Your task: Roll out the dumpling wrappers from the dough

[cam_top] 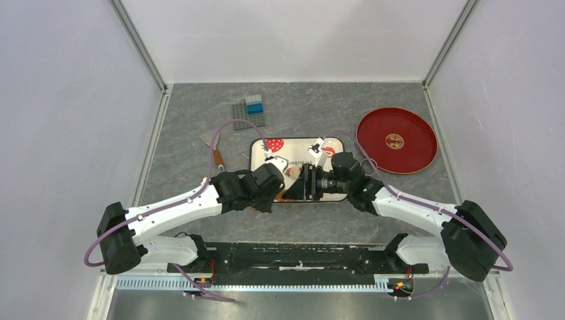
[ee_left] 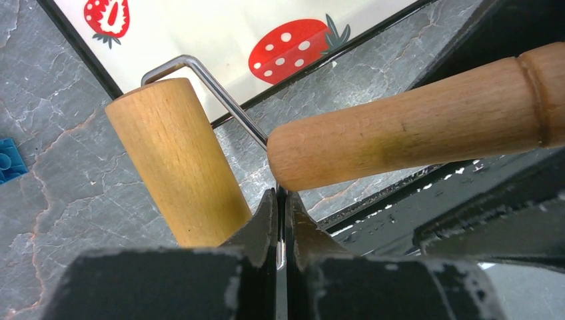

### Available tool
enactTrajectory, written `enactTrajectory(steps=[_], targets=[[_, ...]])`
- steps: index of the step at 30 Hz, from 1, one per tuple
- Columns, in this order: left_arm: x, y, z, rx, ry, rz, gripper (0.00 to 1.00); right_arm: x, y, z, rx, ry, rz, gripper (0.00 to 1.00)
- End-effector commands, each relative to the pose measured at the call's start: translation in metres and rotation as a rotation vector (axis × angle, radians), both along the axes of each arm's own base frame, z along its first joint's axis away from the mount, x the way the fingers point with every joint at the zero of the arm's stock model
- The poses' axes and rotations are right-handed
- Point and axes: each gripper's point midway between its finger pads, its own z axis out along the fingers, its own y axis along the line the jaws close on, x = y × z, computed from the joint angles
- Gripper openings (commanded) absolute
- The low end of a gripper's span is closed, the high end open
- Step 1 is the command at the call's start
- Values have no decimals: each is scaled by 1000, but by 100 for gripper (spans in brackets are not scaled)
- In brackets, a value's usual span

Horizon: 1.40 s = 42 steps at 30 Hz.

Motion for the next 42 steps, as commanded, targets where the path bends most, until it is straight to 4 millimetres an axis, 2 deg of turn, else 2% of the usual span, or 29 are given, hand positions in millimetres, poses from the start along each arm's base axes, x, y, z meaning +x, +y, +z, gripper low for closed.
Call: enactTrajectory(steps=[1,5,12,19,27,30,31,32,37,39,42], targets=[[7,-7,17,-5,-82,-65,2,0,8,15,36,-30,36,59],[5,-8,14,39,-87,-97,2,-2,10,20,68,-28,44,60],[7,-6,11,111,-106,-87,2,-4,9,11,41,-10,56,57],[10,-6,15,100,-123,-63,2,-5,7,3,10,-4,58,55],[9,-3,19,87,-134,-58,2,-3,6,0,11,-1,40,31],[8,-3,19,86,-132,-58,2,-2,6,1,23,-9,35,11],[8,-3,19,83,-131,-57,4,-2,6,1,21,-17,36,3],[8,-3,19,78,-130,-53,11,-2,6,-1,16,-24,37,0],[4,-10,29,-7,-113,-28,55,1,-1,-6,-32,-140,56,0],[2,-13,36,-61,-106,-17,66,3,-6,-5,-53,-206,56,0],[-3,-20,42,-166,-65,-23,71,6,-14,2,-69,-309,51,0]])
